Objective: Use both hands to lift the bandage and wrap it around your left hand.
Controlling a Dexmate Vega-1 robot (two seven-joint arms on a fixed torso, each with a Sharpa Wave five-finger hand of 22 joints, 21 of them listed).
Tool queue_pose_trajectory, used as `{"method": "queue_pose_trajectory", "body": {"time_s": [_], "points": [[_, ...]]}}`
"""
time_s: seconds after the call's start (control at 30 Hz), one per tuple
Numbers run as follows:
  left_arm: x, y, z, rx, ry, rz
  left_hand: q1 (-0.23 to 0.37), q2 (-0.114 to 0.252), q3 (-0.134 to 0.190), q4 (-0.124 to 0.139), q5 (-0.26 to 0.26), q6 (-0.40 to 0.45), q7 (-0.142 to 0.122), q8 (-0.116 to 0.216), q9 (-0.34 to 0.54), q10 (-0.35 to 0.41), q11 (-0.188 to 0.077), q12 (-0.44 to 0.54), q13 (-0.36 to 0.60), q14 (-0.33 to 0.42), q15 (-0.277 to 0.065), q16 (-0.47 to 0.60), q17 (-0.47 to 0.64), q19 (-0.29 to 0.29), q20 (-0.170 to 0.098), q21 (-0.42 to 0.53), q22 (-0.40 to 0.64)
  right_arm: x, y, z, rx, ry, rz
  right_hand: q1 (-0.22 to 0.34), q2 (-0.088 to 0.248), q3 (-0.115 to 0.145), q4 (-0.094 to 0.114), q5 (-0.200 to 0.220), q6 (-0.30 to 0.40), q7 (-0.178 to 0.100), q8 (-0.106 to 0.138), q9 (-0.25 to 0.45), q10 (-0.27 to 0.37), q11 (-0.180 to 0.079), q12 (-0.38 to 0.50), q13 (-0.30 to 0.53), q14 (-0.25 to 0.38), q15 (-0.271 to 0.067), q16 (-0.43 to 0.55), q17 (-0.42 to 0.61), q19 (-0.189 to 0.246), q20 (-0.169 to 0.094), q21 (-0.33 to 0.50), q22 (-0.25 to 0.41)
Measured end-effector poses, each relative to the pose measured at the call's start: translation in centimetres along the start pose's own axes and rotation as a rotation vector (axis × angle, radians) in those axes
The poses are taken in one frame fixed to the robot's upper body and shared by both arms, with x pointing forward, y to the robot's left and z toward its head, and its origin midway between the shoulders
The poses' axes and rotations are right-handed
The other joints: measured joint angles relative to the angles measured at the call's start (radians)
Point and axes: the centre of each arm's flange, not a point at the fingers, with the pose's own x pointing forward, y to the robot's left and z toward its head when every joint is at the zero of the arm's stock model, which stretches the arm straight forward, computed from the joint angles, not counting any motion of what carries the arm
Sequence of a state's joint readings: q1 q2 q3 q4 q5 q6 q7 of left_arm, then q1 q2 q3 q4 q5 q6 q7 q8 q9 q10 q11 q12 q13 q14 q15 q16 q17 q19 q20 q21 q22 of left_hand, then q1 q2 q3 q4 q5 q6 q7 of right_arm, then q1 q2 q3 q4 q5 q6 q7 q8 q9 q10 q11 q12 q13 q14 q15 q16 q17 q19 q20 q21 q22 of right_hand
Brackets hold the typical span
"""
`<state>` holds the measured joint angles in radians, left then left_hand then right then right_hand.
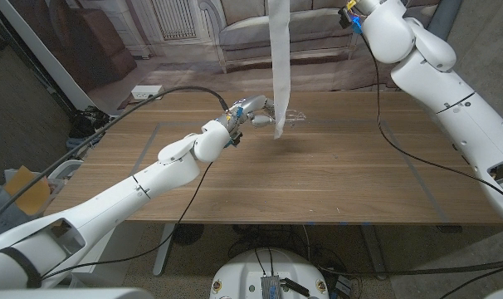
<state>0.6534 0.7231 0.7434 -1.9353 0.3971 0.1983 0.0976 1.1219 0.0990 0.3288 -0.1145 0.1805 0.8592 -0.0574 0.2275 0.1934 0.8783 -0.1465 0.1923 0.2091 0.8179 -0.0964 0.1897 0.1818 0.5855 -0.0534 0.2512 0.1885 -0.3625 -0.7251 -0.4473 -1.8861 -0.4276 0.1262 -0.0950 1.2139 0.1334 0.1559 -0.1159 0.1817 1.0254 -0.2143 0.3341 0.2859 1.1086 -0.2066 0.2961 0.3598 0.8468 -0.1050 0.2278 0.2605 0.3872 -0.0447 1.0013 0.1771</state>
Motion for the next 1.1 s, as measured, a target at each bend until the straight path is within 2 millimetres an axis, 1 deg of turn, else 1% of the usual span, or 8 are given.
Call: {"method": "queue_pose_trajectory", "body": {"time_s": [0.27,0.47,0.53,0.67,0.73,0.87,0.9,1.1], "points": [[-0.4,0.3,0.5,-0.006,-0.024,0.015,0.000,0.000,0.000,0.000,0.000,0.004,0.004,-0.002,0.000,0.005,-0.005,0.000,0.000,0.000,0.000,0.000,0.000,0.000,0.000,0.000,0.000,-0.3,0.8,-1.7,0.011,0.050,0.017,0.000,0.000,0.000,0.000,0.000,0.000,0.000,0.000,0.000,0.007,0.004,-0.001,0.003,0.000,0.000,0.000,0.000,0.000,0.000,0.000,0.000],[-0.7,0.8,0.8,-0.018,-0.043,0.031,-0.003,0.003,0.004,0.004,0.000,0.004,0.004,-0.003,0.000,0.005,-0.005,0.004,0.000,0.004,-0.004,0.000,0.000,0.000,0.000,0.000,0.000,-0.6,1.9,-3.4,0.030,0.105,0.043,-0.004,-0.004,0.000,0.000,0.000,0.000,0.000,0.000,-0.003,0.008,0.002,-0.003,0.005,0.000,0.000,0.000,0.000,0.004,0.004,-0.004,0.000],[-0.9,1.0,1.0,-0.021,-0.053,0.039,-0.003,0.003,0.007,0.001,0.000,0.004,0.004,-0.004,0.000,0.005,-0.005,0.004,0.000,0.004,-0.004,0.000,0.000,0.000,0.000,0.000,0.000,-1.0,2.6,-4.3,0.040,0.131,0.055,-0.005,-0.005,0.000,0.000,0.000,0.000,0.000,0.000,-0.003,0.008,0.002,-0.003,0.004,0.000,0.000,0.000,0.000,0.004,0.004,-0.007,0.000],[-1.0,1.4,1.2,-0.024,-0.066,0.051,-0.003,0.003,0.008,0.000,0.000,0.009,-0.002,0.001,0.000,0.005,-0.005,0.004,0.000,0.004,-0.004,0.000,0.000,0.000,0.000,0.000,0.000,-1.7,3.6,-5.2,0.054,0.162,0.071,-0.005,-0.005,0.000,0.000,0.000,0.000,0.000,0.000,-0.003,0.008,0.002,-0.003,0.004,0.000,0.000,0.000,0.000,0.004,0.004,-0.007,0.000],[-1.1,1.6,1.3,-0.026,-0.073,0.059,-0.003,0.003,0.008,0.000,0.000,0.009,-0.002,0.002,0.000,0.005,-0.005,0.004,0.000,0.008,0.000,0.000,0.000,0.000,0.000,0.000,0.000,-2.4,4.3,-6.0,0.066,0.189,0.082,-0.005,-0.005,0.000,0.000,0.000,0.000,0.000,0.000,-0.003,0.008,0.002,-0.003,0.004,0.000,0.000,0.000,0.000,0.004,0.004,-0.007,0.000],[-1.1,2.0,1.5,-0.033,-0.084,0.069,-0.003,0.003,0.008,0.000,0.000,0.009,-0.002,0.002,-0.001,0.005,-0.005,0.004,0.000,0.007,0.000,0.000,0.000,0.000,0.000,0.000,0.000,-3.5,4.9,-7.1,0.080,0.229,0.086,-0.005,-0.005,0.000,0.000,0.000,0.000,0.000,0.000,-0.003,0.008,0.002,-0.003,0.004,0.000,0.000,0.000,0.000,0.004,0.004,-0.007,0.000],[-1.2,2.2,1.5,-0.035,-0.087,0.073,-0.003,0.003,0.008,0.000,0.000,0.009,-0.002,0.002,-0.001,0.005,-0.005,0.004,0.000,0.008,-0.001,0.000,0.000,0.000,0.000,0.000,0.000,-4.3,5.3,-7.6,0.088,0.252,0.091,-0.005,-0.005,0.000,0.000,0.000,0.000,0.000,0.000,-0.003,0.008,0.002,-0.003,0.004,0.000,0.000,0.000,0.000,0.006,0.001,-0.007,0.000],[-1.2,2.8,1.7,-0.049,-0.107,0.090,-0.003,0.003,0.008,0.000,0.000,0.015,0.004,0.002,-0.001,0.010,-0.009,0.004,0.000,0.013,-0.005,0.000,0.000,0.000,0.000,0.000,0.000,-6.9,6.6,-9.3,0.118,0.326,0.105,-0.005,-0.005,0.000,0.000,0.000,0.000,0.000,0.000,-0.007,0.008,0.003,-0.003,0.002,0.000,0.000,0.000,0.001,0.009,-0.002,-0.015,0.000]]}}
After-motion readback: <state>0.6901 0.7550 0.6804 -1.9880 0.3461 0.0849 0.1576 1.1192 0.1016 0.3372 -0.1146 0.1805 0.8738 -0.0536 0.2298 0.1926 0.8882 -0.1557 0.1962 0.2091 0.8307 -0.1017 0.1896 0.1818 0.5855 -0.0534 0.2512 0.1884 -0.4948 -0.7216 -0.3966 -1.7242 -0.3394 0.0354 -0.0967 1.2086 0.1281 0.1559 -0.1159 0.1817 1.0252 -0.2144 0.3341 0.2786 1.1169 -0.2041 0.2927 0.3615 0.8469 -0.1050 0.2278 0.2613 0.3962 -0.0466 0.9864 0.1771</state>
